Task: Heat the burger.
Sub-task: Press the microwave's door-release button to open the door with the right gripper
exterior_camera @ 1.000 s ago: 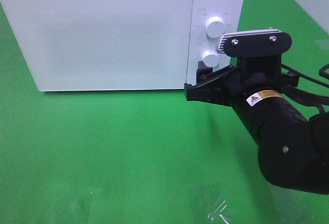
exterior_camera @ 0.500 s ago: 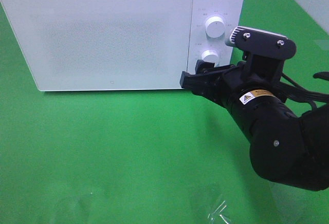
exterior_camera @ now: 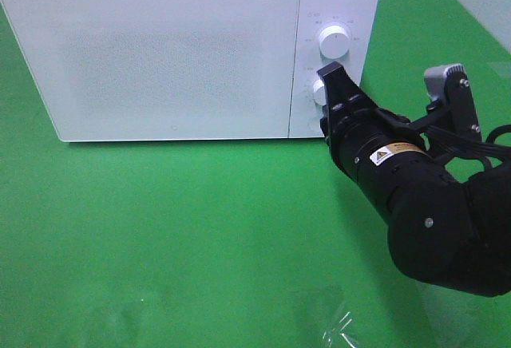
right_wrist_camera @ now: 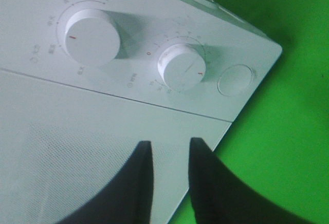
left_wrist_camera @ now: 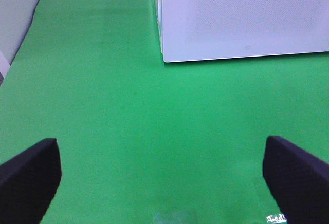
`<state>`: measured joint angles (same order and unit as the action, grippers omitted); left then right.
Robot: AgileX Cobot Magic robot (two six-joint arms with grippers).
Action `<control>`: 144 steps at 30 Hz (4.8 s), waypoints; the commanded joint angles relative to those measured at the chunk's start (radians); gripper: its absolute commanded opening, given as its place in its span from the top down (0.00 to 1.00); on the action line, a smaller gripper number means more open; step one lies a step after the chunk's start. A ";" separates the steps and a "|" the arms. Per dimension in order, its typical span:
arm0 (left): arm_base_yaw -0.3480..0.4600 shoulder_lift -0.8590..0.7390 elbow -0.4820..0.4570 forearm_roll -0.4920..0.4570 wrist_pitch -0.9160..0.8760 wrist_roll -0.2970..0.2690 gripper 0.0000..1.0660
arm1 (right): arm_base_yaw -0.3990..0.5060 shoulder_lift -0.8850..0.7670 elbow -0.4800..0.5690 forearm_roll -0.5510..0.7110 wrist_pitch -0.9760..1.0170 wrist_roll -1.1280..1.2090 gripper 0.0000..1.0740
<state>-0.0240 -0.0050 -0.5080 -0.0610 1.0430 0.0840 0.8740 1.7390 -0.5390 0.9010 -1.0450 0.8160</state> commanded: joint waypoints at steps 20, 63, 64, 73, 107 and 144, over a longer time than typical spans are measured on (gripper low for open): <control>0.002 -0.019 0.004 -0.002 -0.001 -0.001 0.06 | -0.077 0.000 -0.010 -0.078 0.193 0.391 1.00; 0.002 -0.019 0.004 -0.002 -0.001 -0.001 0.06 | -0.279 0.337 -0.262 -0.319 0.185 0.544 1.00; 0.002 -0.019 0.004 -0.002 -0.001 -0.002 0.06 | -0.279 0.353 -0.280 -0.320 0.187 0.546 1.00; 0.002 -0.019 0.004 -0.002 -0.001 -0.002 0.06 | -0.313 0.377 -0.315 -0.320 0.191 0.545 1.00; 0.002 -0.019 0.004 -0.002 -0.001 -0.002 0.06 | -0.337 0.398 -0.392 -0.285 -0.064 0.565 1.00; 0.002 -0.019 0.004 -0.002 -0.001 -0.002 0.06 | -0.359 0.473 -0.520 -0.286 -0.101 0.574 1.00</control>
<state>-0.0240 -0.0050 -0.5080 -0.0610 1.0430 0.0840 0.5710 2.2210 -0.9580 0.6770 -0.9330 1.3860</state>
